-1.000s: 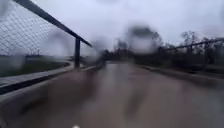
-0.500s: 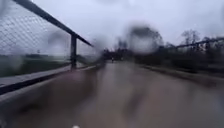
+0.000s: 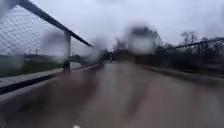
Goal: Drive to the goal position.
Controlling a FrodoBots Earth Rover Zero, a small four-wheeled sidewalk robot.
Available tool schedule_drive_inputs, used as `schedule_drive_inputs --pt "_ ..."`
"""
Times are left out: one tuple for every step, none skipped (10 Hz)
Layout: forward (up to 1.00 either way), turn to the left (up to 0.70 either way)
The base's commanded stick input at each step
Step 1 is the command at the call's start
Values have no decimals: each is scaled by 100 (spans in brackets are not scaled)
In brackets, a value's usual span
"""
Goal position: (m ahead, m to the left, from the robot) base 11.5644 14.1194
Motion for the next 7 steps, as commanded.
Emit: schedule_drive_inputs --pt "70 0" --pt "70 0" --pt "70 0" --pt "70 0" --pt "70 0" --pt "70 0" --pt "70 0"
